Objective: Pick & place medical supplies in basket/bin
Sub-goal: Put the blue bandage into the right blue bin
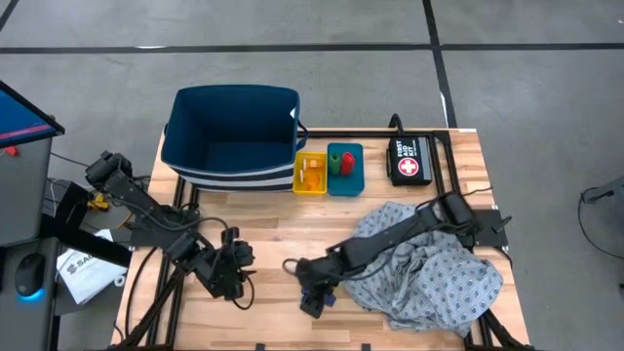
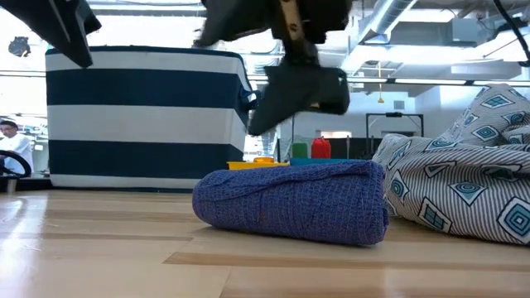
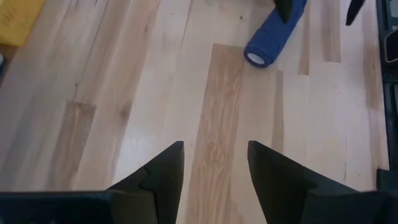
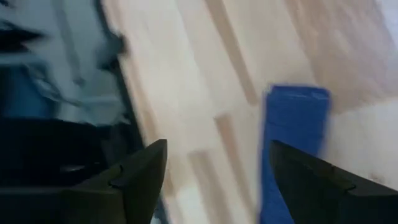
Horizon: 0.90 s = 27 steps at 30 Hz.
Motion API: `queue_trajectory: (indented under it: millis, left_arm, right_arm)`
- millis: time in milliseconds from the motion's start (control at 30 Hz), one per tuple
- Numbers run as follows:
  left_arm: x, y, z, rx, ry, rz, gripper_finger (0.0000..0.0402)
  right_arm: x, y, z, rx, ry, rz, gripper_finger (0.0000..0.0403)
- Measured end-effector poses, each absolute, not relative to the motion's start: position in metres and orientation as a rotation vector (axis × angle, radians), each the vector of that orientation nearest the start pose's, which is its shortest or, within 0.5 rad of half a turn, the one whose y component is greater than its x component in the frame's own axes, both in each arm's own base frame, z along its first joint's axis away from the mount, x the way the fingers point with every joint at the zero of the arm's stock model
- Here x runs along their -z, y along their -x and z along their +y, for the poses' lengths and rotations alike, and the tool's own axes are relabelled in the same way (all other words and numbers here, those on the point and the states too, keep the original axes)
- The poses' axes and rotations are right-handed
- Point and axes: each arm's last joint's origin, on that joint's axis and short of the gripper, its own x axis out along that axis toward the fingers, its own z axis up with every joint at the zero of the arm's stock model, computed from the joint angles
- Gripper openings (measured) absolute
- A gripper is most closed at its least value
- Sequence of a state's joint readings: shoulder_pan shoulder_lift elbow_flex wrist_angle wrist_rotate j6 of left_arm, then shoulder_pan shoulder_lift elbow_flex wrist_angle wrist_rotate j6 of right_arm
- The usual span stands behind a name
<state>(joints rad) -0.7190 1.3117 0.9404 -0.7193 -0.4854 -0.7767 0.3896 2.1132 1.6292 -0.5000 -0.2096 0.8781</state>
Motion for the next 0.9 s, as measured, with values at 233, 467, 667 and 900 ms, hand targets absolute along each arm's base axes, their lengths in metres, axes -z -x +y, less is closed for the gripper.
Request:
queue_trajectory:
  millis: [233, 467, 667, 900]
  left_arm:
    - [-0.238, -0.193, -0.155, -0.151, 0.177, 0.872, 0.0168]
    - [-0.24, -0.194, -0.161, -0.115, 0.213, 0.834, 0.0168]
    - [-0.241, -0.19, -0.167, -0.088, 0.213, 0.833, 0.0168]
    - [-0.24, -0.185, -0.171, -0.075, 0.216, 0.84, 0.0168]
  right_arm:
    - [-0.187, -0.42, 0.191, 0.103, -0.463, 1.232, 0.0276]
    - [-0.19, -0.417, 0.195, 0.201, -0.384, 1.172, 0.0276]
    - [-0.166, -0.423, 0.199, 0.172, -0.408, 1.225, 0.0276]
    - [-0.146, -0.425, 0.201, 0.189, -0.413, 1.261, 0.0276]
